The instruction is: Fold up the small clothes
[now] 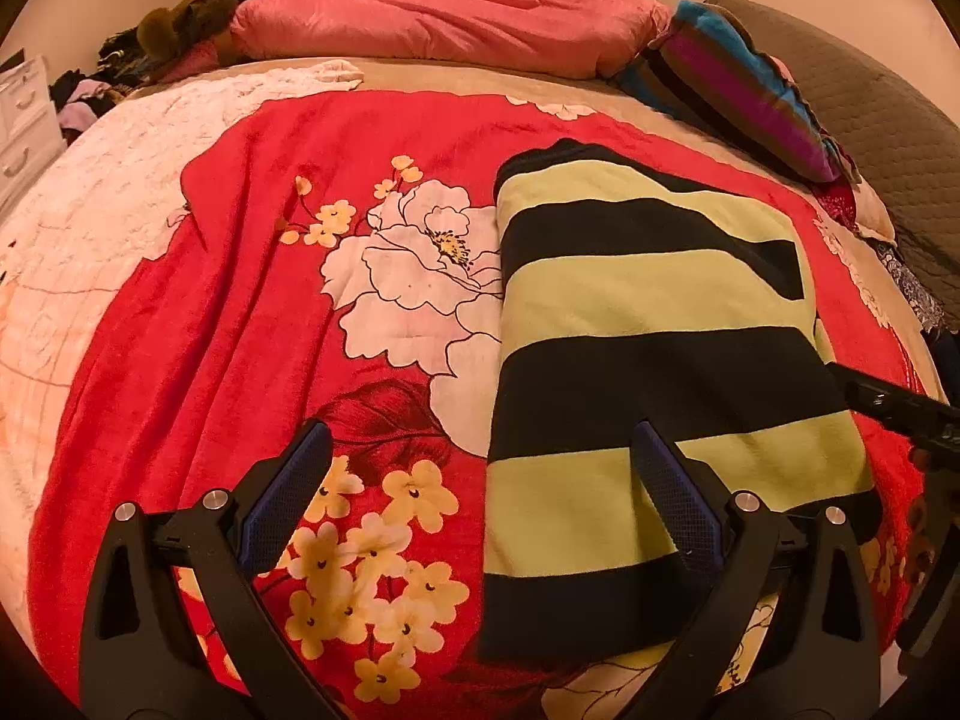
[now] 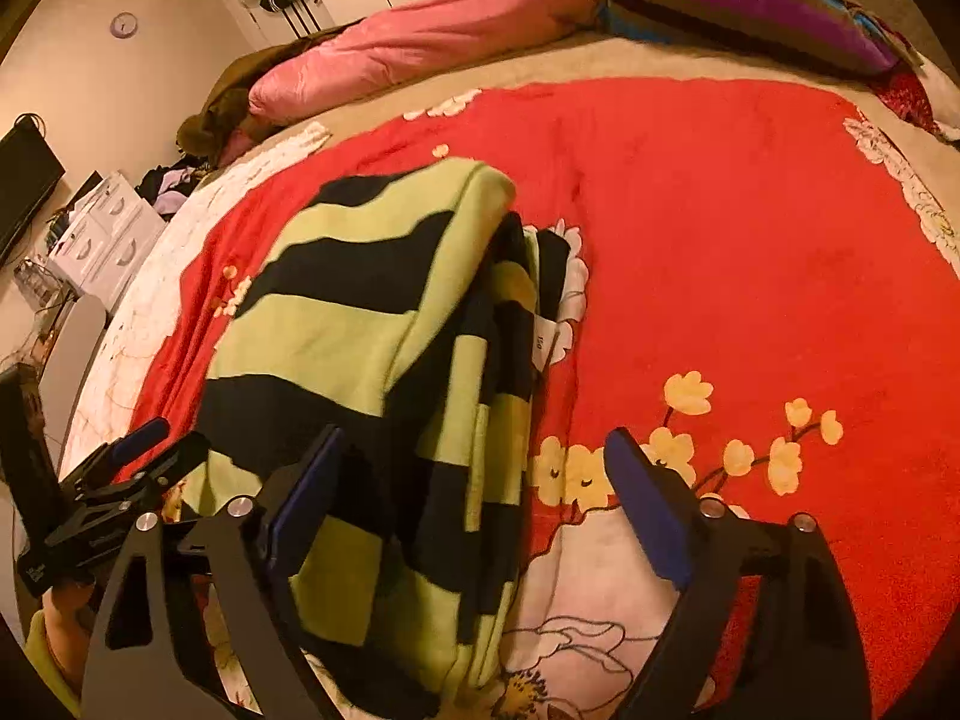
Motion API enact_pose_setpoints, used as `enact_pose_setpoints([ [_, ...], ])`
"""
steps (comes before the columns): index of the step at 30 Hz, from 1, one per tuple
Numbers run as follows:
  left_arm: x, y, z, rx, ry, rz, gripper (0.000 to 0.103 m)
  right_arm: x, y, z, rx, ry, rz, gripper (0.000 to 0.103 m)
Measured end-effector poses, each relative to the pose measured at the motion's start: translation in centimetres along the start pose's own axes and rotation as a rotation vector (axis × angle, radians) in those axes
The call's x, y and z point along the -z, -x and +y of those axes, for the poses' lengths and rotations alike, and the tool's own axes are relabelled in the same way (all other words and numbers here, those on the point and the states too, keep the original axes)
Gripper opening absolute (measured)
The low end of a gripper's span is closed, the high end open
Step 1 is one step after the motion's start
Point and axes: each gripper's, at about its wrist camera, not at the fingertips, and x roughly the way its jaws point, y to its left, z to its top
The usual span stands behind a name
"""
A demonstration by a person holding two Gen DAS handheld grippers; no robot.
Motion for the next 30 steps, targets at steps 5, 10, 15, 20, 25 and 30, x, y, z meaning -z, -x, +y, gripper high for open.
enact_pose_setpoints([
  [5,0.0,-0.4,-0.2,0.004,-0.006,0.002,0.093,0.1,-0.9,-0.5,-0.017,-0.012,0.016,0.084],
  [10,0.0,-1.2,-0.2,0.016,0.000,0.000,0.093,0.1,-1.9,-0.7,-0.045,-0.012,0.031,0.080],
  [15,0.0,-1.9,-0.3,0.033,0.007,0.006,0.093,-0.1,-2.7,-1.2,-0.091,-0.048,0.045,0.080],
  [20,-0.2,-2.8,-0.1,0.068,0.014,0.015,0.093,-0.3,-3.2,-1.3,-0.114,-0.057,0.051,0.079],
  [25,-0.7,-3.6,-0.3,0.119,0.015,0.011,0.093,-0.7,-3.5,-1.2,-0.149,-0.060,0.056,0.067],
  [30,-1.0,-4.0,-1.0,0.229,0.038,0.023,0.061,-0.7,-3.5,-0.9,-0.165,-0.055,0.051,0.060],
])
